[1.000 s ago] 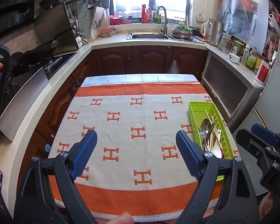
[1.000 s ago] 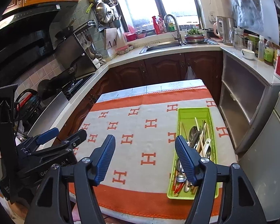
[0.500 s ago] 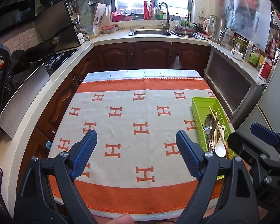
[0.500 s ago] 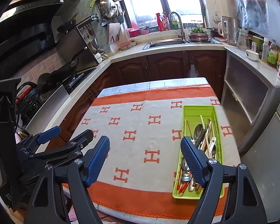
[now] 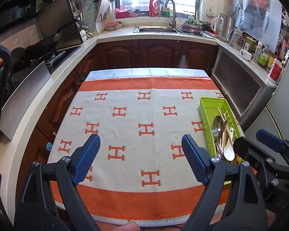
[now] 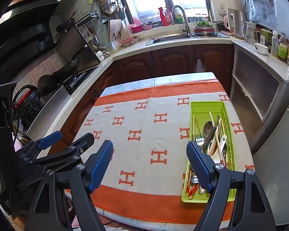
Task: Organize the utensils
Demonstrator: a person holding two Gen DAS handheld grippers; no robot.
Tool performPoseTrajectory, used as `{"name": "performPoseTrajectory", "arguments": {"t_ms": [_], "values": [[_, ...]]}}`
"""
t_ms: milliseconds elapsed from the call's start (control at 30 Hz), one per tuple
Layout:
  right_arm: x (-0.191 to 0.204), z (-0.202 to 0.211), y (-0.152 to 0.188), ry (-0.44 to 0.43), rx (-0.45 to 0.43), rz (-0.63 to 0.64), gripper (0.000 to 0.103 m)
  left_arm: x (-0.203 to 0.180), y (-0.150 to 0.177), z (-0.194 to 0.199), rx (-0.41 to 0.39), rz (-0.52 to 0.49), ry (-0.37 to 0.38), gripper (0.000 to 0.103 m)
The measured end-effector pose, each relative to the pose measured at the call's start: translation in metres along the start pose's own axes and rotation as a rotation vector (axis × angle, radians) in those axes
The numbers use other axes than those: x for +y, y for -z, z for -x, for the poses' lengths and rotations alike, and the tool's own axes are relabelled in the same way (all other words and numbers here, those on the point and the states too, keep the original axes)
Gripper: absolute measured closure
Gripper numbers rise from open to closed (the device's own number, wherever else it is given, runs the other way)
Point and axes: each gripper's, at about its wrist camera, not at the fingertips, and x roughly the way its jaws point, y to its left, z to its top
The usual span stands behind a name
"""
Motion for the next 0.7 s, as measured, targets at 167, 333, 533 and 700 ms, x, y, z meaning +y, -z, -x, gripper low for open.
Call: {"name": "performPoseTrajectory", "arguments": {"t_ms": [167, 333, 533, 700], "values": [[0.002, -0.003, 0.001, -0.002, 0.005, 0.003, 0.023, 0.000, 0.002, -0.004, 0.012, 0.003, -0.001, 0.018], [0.002, -0.007, 0.002, -0.005, 0.015, 0.000, 0.023, 0.002, 0.003, -0.008, 0.023, 0.005, -0.006, 0.018], [0.003, -0.008, 0.003, -0.005, 0.016, 0.000, 0.023, 0.004, 0.003, -0.009, 0.028, 0.009, -0.005, 0.018], [0.004, -0.013, 0.005, -0.007, 0.022, 0.003, 0.023, 0.006, 0.005, -0.010, 0.033, 0.014, -0.006, 0.018]]}}
